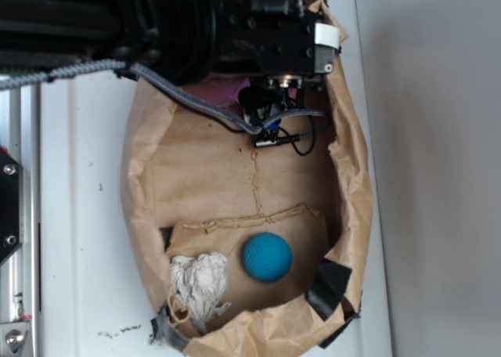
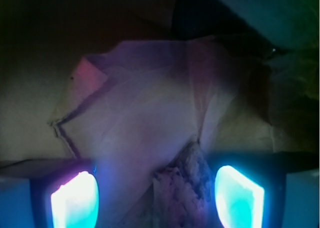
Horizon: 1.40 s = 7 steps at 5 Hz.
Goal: Grab the wood chip.
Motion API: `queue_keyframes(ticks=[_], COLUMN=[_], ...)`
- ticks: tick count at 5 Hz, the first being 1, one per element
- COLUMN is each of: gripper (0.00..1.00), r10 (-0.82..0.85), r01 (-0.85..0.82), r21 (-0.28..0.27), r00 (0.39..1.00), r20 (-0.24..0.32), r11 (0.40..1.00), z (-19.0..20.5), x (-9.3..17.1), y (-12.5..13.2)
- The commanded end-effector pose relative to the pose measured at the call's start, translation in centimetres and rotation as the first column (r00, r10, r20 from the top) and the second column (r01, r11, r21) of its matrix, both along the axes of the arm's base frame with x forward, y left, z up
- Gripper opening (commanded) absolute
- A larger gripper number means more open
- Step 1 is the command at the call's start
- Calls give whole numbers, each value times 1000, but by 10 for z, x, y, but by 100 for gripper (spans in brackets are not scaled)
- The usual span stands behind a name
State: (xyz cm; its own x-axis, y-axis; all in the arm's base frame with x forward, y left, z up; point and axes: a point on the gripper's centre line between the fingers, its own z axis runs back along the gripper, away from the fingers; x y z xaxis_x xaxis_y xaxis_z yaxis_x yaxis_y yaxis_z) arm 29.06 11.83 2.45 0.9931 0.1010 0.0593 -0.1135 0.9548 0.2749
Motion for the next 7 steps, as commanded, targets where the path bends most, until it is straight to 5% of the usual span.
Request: queue_keyframes(ticks=[1,2,7], gripper=[100,0,0], r10=[-44,-28,-92], r01=[44,29,94], r21=[-1,-29,-11], r00=[999,999,989], r20=[24,46,116], r11=[999,999,995], z=[0,-1,0], x=[7,8,12], y=[1,-1,1])
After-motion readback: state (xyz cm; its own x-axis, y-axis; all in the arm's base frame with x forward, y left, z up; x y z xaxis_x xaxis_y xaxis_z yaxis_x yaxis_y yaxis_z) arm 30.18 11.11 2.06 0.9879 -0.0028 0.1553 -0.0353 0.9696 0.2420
